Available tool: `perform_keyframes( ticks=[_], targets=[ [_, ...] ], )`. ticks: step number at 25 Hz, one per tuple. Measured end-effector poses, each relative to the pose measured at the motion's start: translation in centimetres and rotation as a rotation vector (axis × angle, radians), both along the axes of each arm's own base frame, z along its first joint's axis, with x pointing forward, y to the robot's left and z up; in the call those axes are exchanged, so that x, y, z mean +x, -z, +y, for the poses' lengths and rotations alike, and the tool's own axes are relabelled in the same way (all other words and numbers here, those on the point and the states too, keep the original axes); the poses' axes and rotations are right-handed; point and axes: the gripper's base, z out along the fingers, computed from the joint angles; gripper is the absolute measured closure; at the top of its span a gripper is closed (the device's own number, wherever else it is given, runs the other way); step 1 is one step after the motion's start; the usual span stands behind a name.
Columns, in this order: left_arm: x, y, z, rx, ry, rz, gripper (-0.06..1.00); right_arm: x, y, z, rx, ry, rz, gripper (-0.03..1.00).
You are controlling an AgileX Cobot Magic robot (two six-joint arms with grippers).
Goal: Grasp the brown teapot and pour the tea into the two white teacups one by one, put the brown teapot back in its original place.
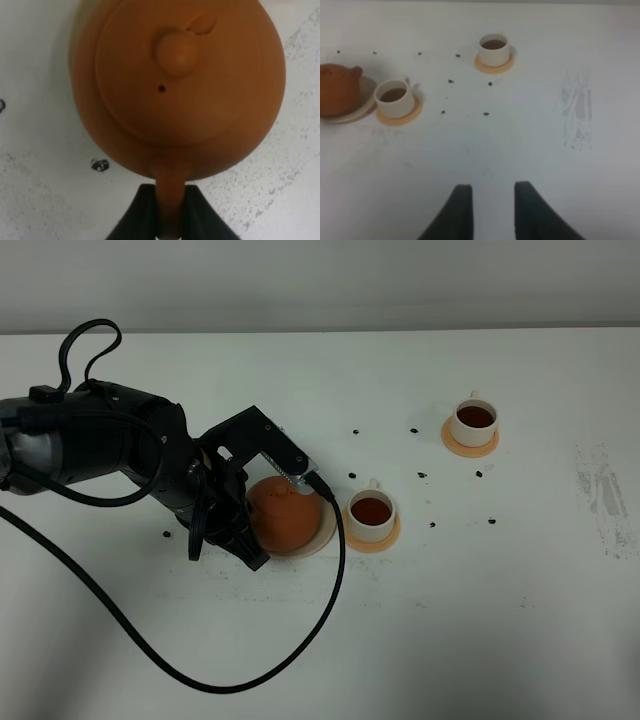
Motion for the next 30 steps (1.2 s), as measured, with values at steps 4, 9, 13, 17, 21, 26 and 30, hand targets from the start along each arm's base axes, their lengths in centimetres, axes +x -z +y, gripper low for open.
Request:
perform_keyframes(
  ticks=[4,9,13,17,21,26,30],
  targets=[
    [0.1,0.1,0.0,-0.002,-0.001,-0.003,0.82,0.0,0.0,0.0,0.0,0.0,0.0,0.74],
    [0.2,0.5,-0.1,-0.001,-0.006,0.0,0.82,0.0,0.0,0.0,0.0,0.0,0.0,0.74],
    [0.3,0.5,-0.1,-0.007,-0.014,-0.007,0.82,0.0,0.0,0.0,0.0,0.0,0.0,0.74],
    [0.3,0.5,-0.1,-0.009,-0.015,-0.011,0.77,0.0,0.0,0.0,0.0,0.0,0.0,0.74],
    [0.3,0.2,-0.1,-0.018,-0.022,-0.019,0.6,0.0,0.0,0.0,0.0,0.0,0.0,0.74],
    [-0.5,-3.2,0.3,-0.046,-0.019,-0.065,0.51,0.0,0.0,0.0,0.0,0.0,0.0,0.74],
    [-1.5,-7.0,1.6,-0.076,-0.036,-0.113,0.51,0.0,0.0,0.0,0.0,0.0,0.0,0.74]
  ],
)
